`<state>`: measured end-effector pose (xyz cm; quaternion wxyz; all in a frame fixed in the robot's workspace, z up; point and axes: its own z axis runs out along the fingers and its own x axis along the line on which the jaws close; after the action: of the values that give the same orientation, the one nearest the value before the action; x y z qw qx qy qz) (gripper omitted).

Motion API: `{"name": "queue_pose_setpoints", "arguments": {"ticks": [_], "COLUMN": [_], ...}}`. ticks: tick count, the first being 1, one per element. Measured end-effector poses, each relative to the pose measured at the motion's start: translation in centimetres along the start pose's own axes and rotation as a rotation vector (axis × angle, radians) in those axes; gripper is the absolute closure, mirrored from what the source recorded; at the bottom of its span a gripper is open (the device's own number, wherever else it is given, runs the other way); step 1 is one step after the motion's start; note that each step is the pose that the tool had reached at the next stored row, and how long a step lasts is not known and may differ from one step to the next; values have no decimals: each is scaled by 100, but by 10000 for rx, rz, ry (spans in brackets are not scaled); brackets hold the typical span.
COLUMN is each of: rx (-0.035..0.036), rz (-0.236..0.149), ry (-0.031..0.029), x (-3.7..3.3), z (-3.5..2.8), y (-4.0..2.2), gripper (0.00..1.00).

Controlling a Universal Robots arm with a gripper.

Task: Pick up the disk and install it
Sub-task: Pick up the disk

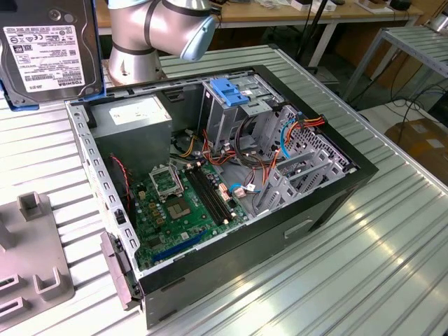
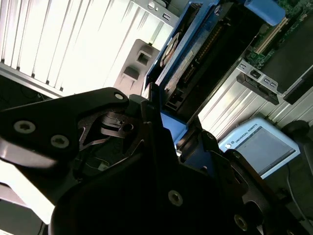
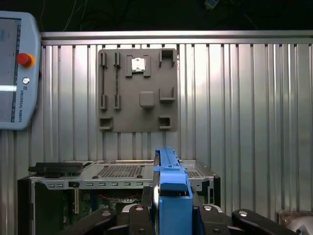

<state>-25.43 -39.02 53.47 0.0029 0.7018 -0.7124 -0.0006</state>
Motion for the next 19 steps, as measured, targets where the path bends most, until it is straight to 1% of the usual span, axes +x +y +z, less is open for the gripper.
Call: {"name": "queue_pose_setpoints", "arguments": {"ticks": [2, 10, 16, 17, 19], "rx": [0, 0, 2, 1, 2], "rz": [0, 0, 1, 1, 1], "ry": [9, 38, 69, 78, 117], "x": [-1, -2, -4, -4, -4], "z": [0, 2, 6, 7, 11], "y": [-44, -156, -309, -338, -393], "gripper": [63, 63, 63, 63, 63]}}
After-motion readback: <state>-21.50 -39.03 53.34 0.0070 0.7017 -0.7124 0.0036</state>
